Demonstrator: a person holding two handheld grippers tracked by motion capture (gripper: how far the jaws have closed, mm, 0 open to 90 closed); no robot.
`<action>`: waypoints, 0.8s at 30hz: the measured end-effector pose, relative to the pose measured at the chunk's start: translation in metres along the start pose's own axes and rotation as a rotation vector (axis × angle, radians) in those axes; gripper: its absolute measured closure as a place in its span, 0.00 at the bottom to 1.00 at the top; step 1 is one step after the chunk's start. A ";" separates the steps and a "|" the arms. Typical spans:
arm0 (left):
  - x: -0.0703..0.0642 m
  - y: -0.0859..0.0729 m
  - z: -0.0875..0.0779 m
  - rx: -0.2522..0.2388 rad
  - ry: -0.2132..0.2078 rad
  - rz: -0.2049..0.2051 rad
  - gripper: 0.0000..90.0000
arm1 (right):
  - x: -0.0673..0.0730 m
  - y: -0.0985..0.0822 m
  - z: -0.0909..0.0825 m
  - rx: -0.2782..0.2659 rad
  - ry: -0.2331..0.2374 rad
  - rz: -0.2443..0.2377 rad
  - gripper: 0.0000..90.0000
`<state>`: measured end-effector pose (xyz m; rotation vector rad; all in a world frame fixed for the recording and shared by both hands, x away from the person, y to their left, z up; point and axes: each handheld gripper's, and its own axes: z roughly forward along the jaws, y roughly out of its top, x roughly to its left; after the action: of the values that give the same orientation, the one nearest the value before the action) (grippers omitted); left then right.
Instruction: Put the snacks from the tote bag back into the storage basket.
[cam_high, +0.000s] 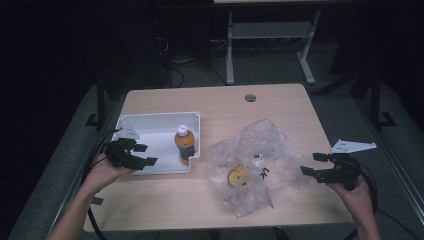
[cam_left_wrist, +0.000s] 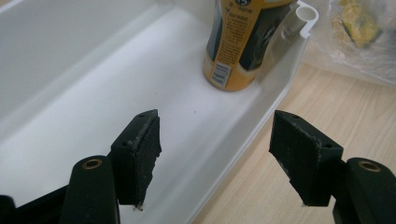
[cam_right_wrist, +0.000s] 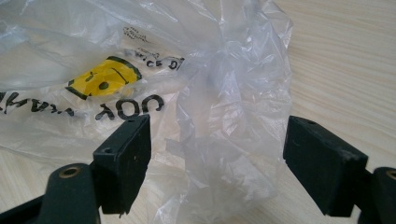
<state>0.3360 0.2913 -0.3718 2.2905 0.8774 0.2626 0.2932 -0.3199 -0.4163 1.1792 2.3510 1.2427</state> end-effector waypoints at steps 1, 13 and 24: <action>0.000 -0.002 0.000 -0.006 0.003 -0.003 0.36 | 0.000 0.000 0.000 0.000 0.000 0.000 0.25; -0.002 -0.023 0.004 -0.028 0.011 -0.020 0.35 | 0.001 0.000 0.002 0.003 0.001 0.000 0.25; -0.006 -0.039 0.011 -0.023 0.004 -0.025 0.33 | 0.002 -0.001 0.003 0.009 0.006 -0.006 0.25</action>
<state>0.3159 0.3037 -0.4054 2.2567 0.9003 0.2656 0.2930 -0.3173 -0.4189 1.1715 2.3650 1.2362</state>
